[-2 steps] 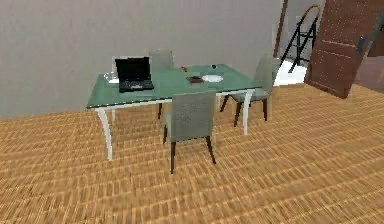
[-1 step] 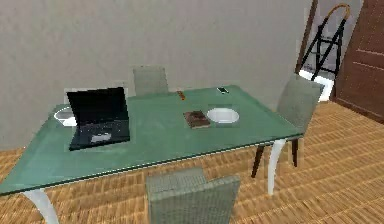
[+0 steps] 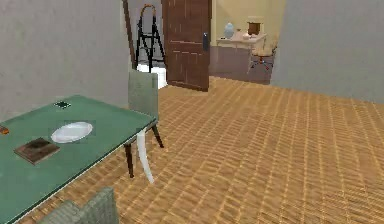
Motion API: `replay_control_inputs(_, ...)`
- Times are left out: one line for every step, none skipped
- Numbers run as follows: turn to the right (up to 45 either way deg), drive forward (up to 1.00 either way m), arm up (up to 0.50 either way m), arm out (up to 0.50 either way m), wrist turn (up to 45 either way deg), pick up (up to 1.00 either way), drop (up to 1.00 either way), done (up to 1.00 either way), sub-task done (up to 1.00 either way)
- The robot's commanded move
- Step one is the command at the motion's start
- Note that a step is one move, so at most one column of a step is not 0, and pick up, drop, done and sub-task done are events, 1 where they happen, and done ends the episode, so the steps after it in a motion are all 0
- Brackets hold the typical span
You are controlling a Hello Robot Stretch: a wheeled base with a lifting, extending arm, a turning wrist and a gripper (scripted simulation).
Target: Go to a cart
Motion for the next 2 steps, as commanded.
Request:
replay_control_inputs(42.0, 0.0, 0.0, 0.0, 0.0, 0.0, 0.0, 0.0, 0.0)
replay_control_inputs(0.0, 0.2, 0.0, 0.0, 0.0, 0.0, 0.0, 0.0, 0.0)
